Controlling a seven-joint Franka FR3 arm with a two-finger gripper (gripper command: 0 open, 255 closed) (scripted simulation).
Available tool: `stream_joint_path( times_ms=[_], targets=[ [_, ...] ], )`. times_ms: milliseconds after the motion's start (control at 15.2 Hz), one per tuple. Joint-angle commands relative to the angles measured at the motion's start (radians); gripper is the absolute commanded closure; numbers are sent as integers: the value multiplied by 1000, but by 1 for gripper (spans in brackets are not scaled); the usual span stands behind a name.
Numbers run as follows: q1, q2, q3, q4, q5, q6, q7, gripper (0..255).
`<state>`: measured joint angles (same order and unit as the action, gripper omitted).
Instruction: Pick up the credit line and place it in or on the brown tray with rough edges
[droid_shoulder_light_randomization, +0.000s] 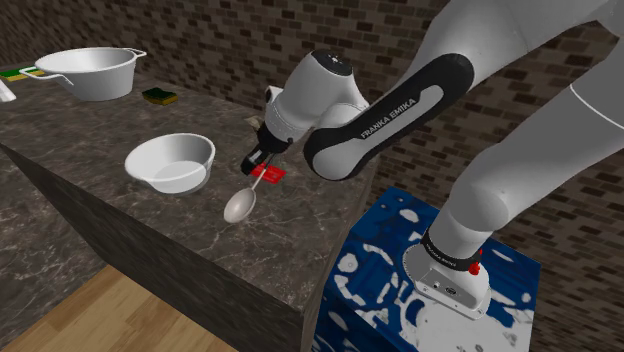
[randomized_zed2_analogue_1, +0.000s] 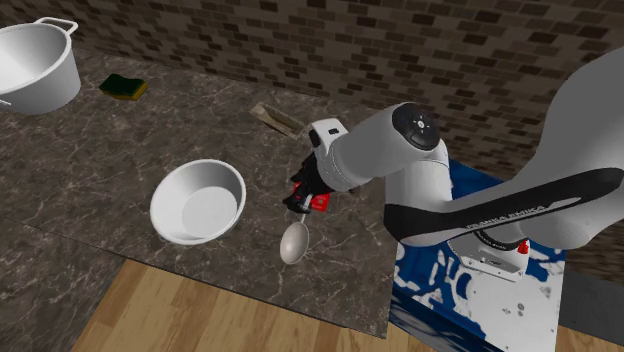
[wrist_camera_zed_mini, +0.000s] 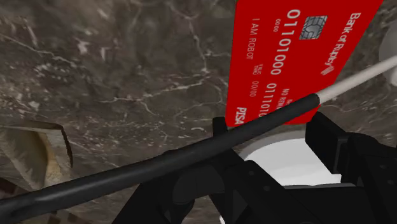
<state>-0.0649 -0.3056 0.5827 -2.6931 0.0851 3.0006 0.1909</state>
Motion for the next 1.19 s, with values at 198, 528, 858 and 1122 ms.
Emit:
stream_joint_path(
  times_ms=[198, 528, 858, 1122],
  targets=[
    [49, -53, -49, 32, 37, -88, -33, 255],
    [78, -102, -85, 65, 59, -169, -57, 255],
    [49, 7, -189, 146, 54, -153, -189, 255],
    [34, 98, -266, 232, 67, -157, -297, 255]
  ],
)
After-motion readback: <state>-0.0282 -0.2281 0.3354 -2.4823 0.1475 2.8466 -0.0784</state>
